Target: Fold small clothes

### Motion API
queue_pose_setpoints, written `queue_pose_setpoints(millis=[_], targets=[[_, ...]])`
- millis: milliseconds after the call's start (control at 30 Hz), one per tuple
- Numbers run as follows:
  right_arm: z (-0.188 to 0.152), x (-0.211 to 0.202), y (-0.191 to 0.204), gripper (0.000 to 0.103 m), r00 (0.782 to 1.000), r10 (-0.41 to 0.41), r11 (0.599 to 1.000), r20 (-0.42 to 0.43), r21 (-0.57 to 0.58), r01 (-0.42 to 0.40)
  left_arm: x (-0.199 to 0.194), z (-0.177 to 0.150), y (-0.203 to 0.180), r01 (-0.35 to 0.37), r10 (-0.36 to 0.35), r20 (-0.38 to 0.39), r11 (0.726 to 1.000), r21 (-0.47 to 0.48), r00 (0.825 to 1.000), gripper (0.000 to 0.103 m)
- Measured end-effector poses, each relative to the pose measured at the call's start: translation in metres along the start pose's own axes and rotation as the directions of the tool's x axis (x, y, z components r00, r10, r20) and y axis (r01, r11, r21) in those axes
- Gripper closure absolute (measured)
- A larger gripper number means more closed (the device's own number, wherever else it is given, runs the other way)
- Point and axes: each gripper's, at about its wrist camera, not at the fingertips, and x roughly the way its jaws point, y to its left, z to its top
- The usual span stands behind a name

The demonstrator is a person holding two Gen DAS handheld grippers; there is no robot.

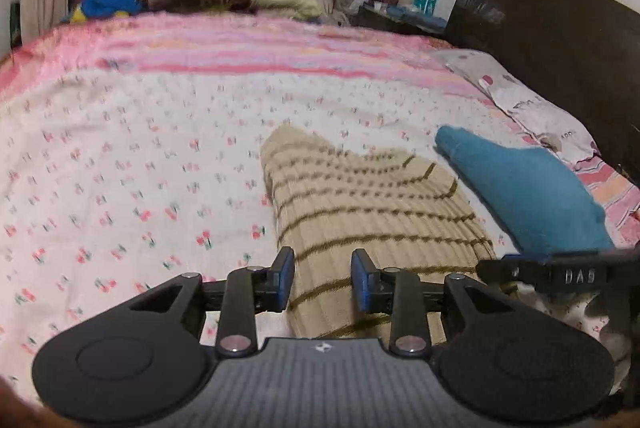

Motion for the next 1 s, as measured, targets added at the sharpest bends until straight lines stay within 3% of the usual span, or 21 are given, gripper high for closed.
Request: queue_pose_setpoints(millis=[33,100,333,500,667,833,933,1000], targets=[[-0.004,0.004,-0.003,0.042,1.0,0.006,1.0,-0.014,0.019,-0.006,0.004,-0.002,0.001,0.017,-0.017,-0.019,1.0,-0.002,1.0,0.063],[-0.011,0.013,-0.011,0.042,0.997,0.051,0.995,-0.049,0.086,-0.047,0.006,-0.007,0.001,0.013,-0.012,-0.027,1.0,0.011,1.0,0.06],[-0.008,0.005,-0.018,0.041,0.99,0.141,0.979,0.005,0.149,-0.14,0.0,0.001,0.016,0.083,-0.083,-0.011,0.996,-0.034,0.996,0.057],[-0.006,0.027,-0.021,0.038,0.981,0.191,0.961,-0.024,0.207,-0.182,0.025,-0.005,0.024,0.133,-0.139,-0.065,0.987,-0.088,0.988,0.036],[-0.009,0.025,-0.034,0.036,0.966,0.259,0.932,-0.005,0.263,-0.248,0.031,-0.006,0.035,0.207,-0.216,-0.067,0.971,-0.119,0.974,0.033],[-0.006,0.042,-0.031,0.028,0.948,0.318,0.902,0.001,0.308,-0.303,0.052,-0.009,0.034,0.26,-0.279,-0.11,0.952,-0.16,0.954,0.023],[-0.001,0.05,-0.022,0.027,0.952,0.307,0.903,0.012,0.313,-0.295,0.057,-0.014,0.024,0.258,-0.272,-0.11,0.958,-0.124,0.956,0.025],[-0.001,0.047,-0.016,0.04,0.95,0.312,0.906,0.002,0.301,-0.298,0.05,-0.017,0.017,0.245,-0.252,-0.111,0.967,-0.073,0.961,0.037]])
